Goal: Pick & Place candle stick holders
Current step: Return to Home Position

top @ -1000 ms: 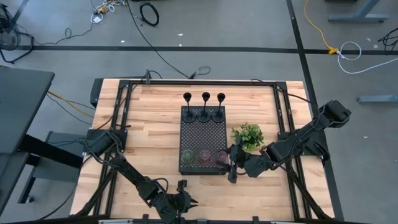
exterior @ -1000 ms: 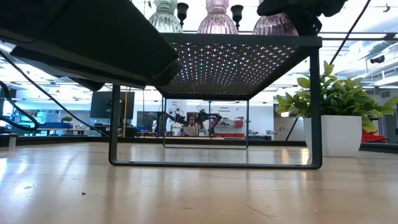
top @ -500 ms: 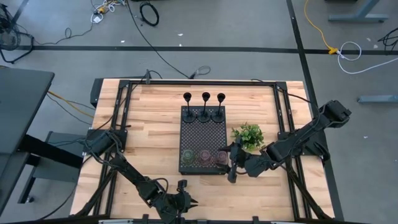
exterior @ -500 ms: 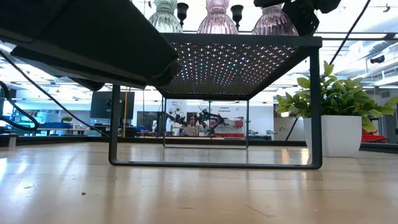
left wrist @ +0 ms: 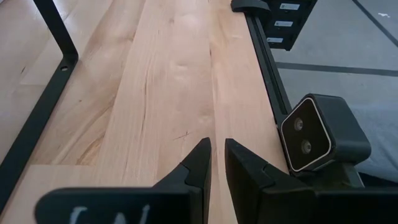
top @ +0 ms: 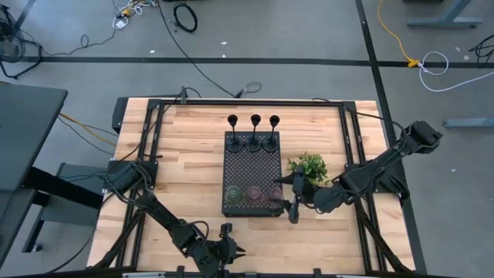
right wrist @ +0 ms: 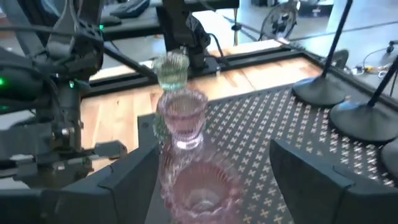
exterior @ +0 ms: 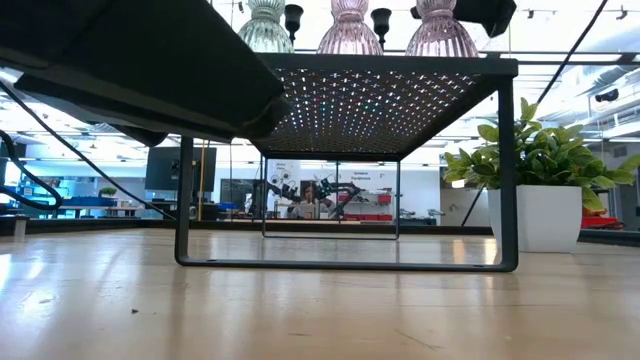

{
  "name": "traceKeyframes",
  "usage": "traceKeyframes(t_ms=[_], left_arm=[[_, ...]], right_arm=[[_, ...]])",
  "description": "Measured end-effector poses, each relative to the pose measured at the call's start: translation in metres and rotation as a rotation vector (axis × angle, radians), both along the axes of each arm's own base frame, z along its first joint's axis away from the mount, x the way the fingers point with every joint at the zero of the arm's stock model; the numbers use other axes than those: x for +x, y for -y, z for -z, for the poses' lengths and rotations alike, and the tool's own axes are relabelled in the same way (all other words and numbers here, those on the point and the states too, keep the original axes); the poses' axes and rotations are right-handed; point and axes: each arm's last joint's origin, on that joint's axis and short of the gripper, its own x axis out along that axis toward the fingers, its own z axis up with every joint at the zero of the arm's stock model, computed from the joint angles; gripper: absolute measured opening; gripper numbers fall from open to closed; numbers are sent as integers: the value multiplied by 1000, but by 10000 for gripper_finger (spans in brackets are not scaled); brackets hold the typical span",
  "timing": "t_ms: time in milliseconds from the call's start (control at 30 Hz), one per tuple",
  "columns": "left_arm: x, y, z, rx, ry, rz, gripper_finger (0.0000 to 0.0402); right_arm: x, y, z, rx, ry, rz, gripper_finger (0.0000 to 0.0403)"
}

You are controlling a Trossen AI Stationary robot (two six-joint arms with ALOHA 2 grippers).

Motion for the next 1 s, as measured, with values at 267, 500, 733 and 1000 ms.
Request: traceKeyframes(t_ms=[267,500,733,1000], left_arm=[[0,0,-1,12,-1,18,51],[-14,-3,-50,91,57,98,51],[-58,-27,-122,370,83,66,51],[-107,-86,-171,682,105,-294,51]], right_arm=[[-16,11,-26,10,79,37,302],[-47,28,-50,39,82,-34,302],[-88,53,-67,115,67,-44,302],[-128,83,-52,67,-67,165,302]])
